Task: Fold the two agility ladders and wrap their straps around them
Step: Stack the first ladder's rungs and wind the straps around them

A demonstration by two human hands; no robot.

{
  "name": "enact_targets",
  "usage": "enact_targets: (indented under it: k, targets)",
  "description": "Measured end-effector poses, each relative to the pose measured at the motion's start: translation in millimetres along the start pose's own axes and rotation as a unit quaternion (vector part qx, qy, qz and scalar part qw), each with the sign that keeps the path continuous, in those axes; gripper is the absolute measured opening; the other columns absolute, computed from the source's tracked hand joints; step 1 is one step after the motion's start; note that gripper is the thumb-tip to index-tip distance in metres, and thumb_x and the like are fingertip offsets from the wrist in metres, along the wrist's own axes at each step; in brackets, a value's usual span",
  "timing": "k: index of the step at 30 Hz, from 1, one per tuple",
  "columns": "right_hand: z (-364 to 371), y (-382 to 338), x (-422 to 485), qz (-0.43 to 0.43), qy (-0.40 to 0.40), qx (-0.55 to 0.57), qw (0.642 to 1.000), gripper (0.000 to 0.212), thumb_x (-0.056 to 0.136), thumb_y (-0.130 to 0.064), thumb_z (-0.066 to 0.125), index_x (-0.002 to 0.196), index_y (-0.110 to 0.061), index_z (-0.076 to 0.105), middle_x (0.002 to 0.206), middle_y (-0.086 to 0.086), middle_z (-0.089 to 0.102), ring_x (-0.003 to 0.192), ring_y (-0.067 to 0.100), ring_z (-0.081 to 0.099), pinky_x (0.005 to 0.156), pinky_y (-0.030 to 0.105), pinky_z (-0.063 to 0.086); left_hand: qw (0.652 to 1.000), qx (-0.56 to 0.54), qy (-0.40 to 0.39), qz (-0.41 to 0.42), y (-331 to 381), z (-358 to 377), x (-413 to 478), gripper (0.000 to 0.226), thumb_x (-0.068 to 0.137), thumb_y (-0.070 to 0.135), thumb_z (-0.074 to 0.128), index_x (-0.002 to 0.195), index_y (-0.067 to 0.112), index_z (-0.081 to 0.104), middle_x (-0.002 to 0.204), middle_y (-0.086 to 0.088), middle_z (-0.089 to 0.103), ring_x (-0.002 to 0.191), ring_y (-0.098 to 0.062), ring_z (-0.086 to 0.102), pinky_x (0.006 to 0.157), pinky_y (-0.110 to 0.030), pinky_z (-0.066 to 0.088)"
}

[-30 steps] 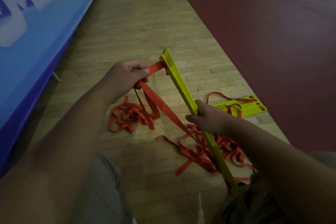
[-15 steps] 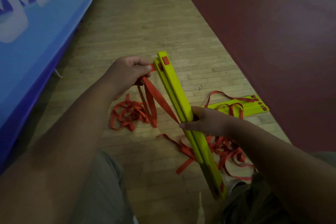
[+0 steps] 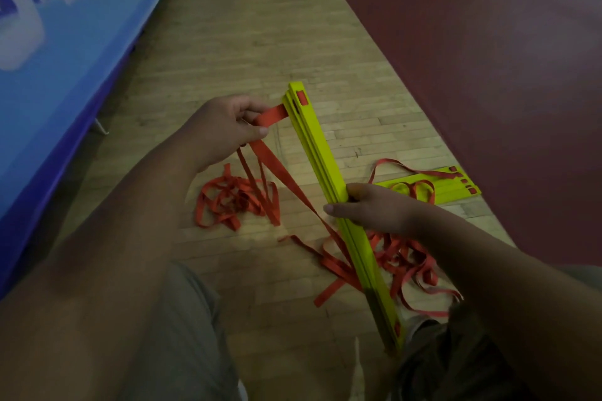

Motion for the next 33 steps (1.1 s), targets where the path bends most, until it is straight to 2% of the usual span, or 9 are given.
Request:
enact_targets:
  k: [4, 7, 11, 15, 18, 22, 27, 30, 33]
  targets:
    - [-5, 4, -3, 0.020, -0.016, 0.112, 0.993, 0.036, 0.105, -0.046, 0.070, 0.126, -0.017, 0.073, 0.112, 0.003, 0.083, 0.113, 0.027, 0.077, 0.105, 0.050, 0.059, 1.000, 0.024, 0.005, 0.000, -1, -3, -1, 0.046, 0.096, 0.011, 0.080, 0.103, 0.056, 0.074, 0.105, 0.014, 0.078, 0.096, -0.002, 0.074, 0.091, -0.029, 0.056]
    - [-7, 2, -6, 0.015, -0.024, 0.161, 0.987, 0.035, 0.107, -0.040, 0.067, 0.127, -0.012, 0.072, 0.110, 0.002, 0.083, 0.108, 0.031, 0.077, 0.095, 0.046, 0.057, 0.999, 0.029, 0.012, 0.003, -6, -7, 0, 0.043, 0.097, 0.013, 0.080, 0.105, 0.055, 0.075, 0.107, 0.014, 0.079, 0.103, -0.009, 0.076, 0.093, -0.034, 0.057]
    - [-7, 1, -5, 0.019, -0.008, 0.122, 0.992, 0.034, 0.106, -0.042, 0.070, 0.120, -0.011, 0.073, 0.105, 0.003, 0.081, 0.100, 0.023, 0.076, 0.088, 0.038, 0.056, 1.000, -0.001, 0.016, -0.003, -7, -7, 0, 0.038, 0.095, 0.013, 0.081, 0.107, 0.048, 0.077, 0.105, 0.012, 0.080, 0.098, -0.010, 0.076, 0.085, -0.035, 0.057]
    - [-5, 7, 4, 0.028, 0.038, -0.015, 0.999, 0.048, 0.092, -0.060, 0.081, 0.115, -0.018, 0.075, 0.104, 0.008, 0.080, 0.095, 0.023, 0.077, 0.087, 0.044, 0.063, 1.000, -0.026, 0.002, -0.015, -8, 3, 2, 0.036, 0.093, 0.010, 0.083, 0.102, 0.044, 0.078, 0.094, 0.013, 0.080, 0.088, -0.009, 0.076, 0.077, -0.034, 0.056]
    - [-3, 5, 6, 0.014, 0.072, -0.092, 0.993, 0.052, 0.087, -0.064, 0.085, 0.114, -0.020, 0.075, 0.100, 0.004, 0.078, 0.093, 0.021, 0.075, 0.086, 0.044, 0.064, 0.998, -0.046, -0.010, -0.034, -9, 12, 3, 0.030, 0.093, 0.013, 0.084, 0.111, 0.037, 0.080, 0.097, 0.008, 0.081, 0.088, -0.011, 0.077, 0.078, -0.032, 0.055]
    - [7, 0, 6, -0.019, 0.062, -0.116, 0.991, 0.046, 0.095, -0.062, 0.078, 0.119, -0.023, 0.071, 0.107, -0.002, 0.075, 0.101, 0.019, 0.070, 0.090, 0.041, 0.061, 0.998, -0.044, -0.011, -0.040, -3, 20, 3, 0.027, 0.095, 0.032, 0.084, 0.122, 0.030, 0.079, 0.102, 0.006, 0.081, 0.087, -0.006, 0.075, 0.078, -0.031, 0.053]
    - [20, 4, 12, -0.014, 0.049, -0.122, 0.991, 0.028, 0.100, -0.060, 0.072, 0.097, -0.032, 0.066, 0.094, -0.006, 0.071, 0.094, 0.018, 0.070, 0.080, 0.034, 0.053, 0.998, -0.017, 0.007, -0.054, 0, 28, 3, 0.034, 0.088, 0.058, 0.083, 0.113, 0.035, 0.080, 0.094, 0.012, 0.082, 0.092, -0.009, 0.075, 0.081, -0.033, 0.054]
    - [23, 3, 13, -0.009, 0.046, -0.103, 0.994, 0.027, 0.101, -0.058, 0.073, 0.102, -0.032, 0.068, 0.098, -0.007, 0.071, 0.095, 0.015, 0.068, 0.079, 0.033, 0.050, 0.998, 0.030, 0.014, -0.044, 5, 29, 2, 0.027, 0.090, 0.057, 0.083, 0.108, 0.038, 0.078, 0.096, 0.015, 0.075, 0.091, -0.006, 0.071, 0.077, -0.029, 0.050]
    - [22, 2, 12, -0.008, 0.049, -0.098, 0.994, 0.036, 0.100, -0.061, 0.071, 0.102, -0.026, 0.069, 0.099, -0.001, 0.072, 0.095, 0.019, 0.069, 0.076, 0.032, 0.050, 0.995, 0.092, 0.012, -0.034, 11, 27, -1, 0.030, 0.093, 0.053, 0.081, 0.119, 0.040, 0.075, 0.107, 0.019, 0.069, 0.096, 0.000, 0.067, 0.075, -0.026, 0.047]
Point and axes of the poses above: each hand's wrist, its own x-axis towards the middle knuckle, its own z-axis out of the palm, y = z × x, the point moved 7 cm from there along x, towards the middle knuckle
